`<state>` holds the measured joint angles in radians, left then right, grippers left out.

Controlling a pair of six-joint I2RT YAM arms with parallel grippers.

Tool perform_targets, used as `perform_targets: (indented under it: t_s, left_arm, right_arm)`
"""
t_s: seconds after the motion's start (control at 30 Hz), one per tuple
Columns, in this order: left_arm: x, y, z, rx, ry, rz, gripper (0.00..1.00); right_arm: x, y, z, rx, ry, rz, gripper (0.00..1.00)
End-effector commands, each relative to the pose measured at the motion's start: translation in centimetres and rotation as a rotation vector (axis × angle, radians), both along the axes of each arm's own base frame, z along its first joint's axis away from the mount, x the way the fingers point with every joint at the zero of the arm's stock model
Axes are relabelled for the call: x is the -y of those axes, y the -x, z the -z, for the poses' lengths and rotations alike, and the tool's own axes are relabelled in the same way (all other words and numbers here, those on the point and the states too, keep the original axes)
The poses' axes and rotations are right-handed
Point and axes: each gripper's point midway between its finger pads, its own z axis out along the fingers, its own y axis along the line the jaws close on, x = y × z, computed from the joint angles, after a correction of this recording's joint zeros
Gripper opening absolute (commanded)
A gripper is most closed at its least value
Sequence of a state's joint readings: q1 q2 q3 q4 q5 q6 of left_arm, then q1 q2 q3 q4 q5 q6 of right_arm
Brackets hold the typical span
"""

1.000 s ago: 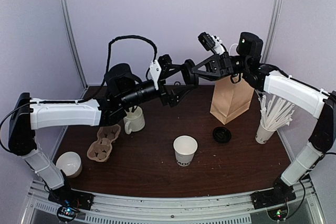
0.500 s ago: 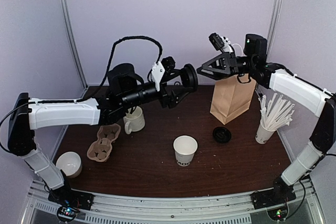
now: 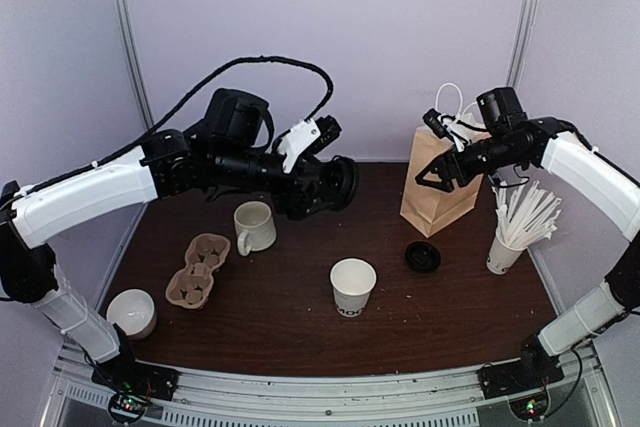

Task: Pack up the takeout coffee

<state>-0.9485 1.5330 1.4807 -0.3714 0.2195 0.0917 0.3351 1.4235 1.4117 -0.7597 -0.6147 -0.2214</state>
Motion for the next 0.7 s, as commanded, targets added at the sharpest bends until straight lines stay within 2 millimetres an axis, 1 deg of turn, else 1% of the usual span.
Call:
perform_targets:
  t_s: [0.0, 0.07, 0.13, 0.3, 0.5, 0.57, 0.67]
  left_arm:
    - [-2.4, 4.2, 6.6, -0.169, -0.378, 0.070, 0.72]
    - [-2.5, 4.9, 7.9, -0.167, -0.475, 0.089, 0.73]
    - [-2.1, 5.6, 8.9, -0.158, -0.537, 0.122, 0.72]
    - [-0.4, 6.3, 10.7, -0.149, -0.605, 0.179, 0.73]
    - [1.4, 5.8, 12.5, -0.130, -0.676, 0.208, 0.72]
    - [1.9, 5.5, 13.3, -0.135, -0.697, 0.213, 0.72]
    - [2.3, 5.1, 14.1, -0.129, -0.715, 0.212, 0.72]
  right_arm:
    - [2.6, 0.2, 2.3, 0.044, 0.173, 0.033, 0.70]
    - [2.8, 0.4, 2.7, 0.039, 0.187, 0.035, 0.70]
    - [2.8, 0.6, 3.0, 0.036, 0.184, 0.029, 0.71]
    - [2.9, 0.9, 3.6, 0.029, 0.183, 0.027, 0.70]
    - [3.6, 1.0, 4.0, 0.034, 0.174, 0.047, 0.69]
    - [3.7, 1.2, 4.1, 0.028, 0.167, 0.044, 0.69]
    - [3.5, 1.3, 3.9, 0.021, 0.153, 0.035, 0.69]
